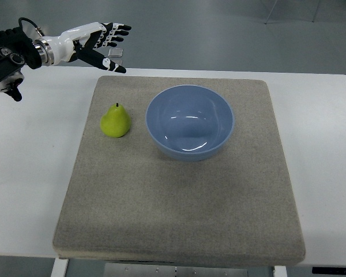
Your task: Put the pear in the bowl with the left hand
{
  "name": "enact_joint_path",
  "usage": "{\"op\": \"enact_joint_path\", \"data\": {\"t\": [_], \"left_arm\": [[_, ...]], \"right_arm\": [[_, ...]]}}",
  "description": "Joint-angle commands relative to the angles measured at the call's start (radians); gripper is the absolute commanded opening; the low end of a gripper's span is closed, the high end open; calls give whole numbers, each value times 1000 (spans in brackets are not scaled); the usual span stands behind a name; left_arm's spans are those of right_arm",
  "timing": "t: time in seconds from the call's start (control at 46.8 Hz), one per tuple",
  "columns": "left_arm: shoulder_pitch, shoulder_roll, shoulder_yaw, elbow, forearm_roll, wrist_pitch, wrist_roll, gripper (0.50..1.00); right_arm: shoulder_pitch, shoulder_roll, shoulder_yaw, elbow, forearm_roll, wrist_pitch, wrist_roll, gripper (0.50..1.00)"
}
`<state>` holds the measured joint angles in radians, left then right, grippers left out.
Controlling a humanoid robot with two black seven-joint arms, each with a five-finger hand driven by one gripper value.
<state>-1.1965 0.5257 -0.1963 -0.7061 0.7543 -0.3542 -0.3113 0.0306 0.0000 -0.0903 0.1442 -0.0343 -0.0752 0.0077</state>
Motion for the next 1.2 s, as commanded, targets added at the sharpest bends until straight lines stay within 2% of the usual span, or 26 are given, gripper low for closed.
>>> {"op": "enact_joint_path", "data": {"t": [0.0, 0.214, 0.47, 0.641, 0.919, 1.175], "left_arm": [[-1, 26, 0, -38, 101, -6, -2, 990], [-28, 60, -2, -78, 284, -43, -6, 990], [-37, 115, 0, -185, 405, -86, -69, 992], [-37, 123, 0, -239, 442, -132, -80, 990], [-25, 106, -2, -217, 574, -118, -78, 990], [-23, 43, 0, -178, 680, -106, -78, 990]], "right_arm": [[0, 0, 0, 0, -1, 0, 0, 924], [0, 0, 0, 0, -1, 0, 0, 924], [0, 0, 0, 0, -1, 0, 0, 924], [0, 0, 0, 0, -1, 0, 0, 924], [0, 0, 0, 0, 1, 0, 0, 924], [0, 0, 0, 0, -1, 0, 0, 926]]}}
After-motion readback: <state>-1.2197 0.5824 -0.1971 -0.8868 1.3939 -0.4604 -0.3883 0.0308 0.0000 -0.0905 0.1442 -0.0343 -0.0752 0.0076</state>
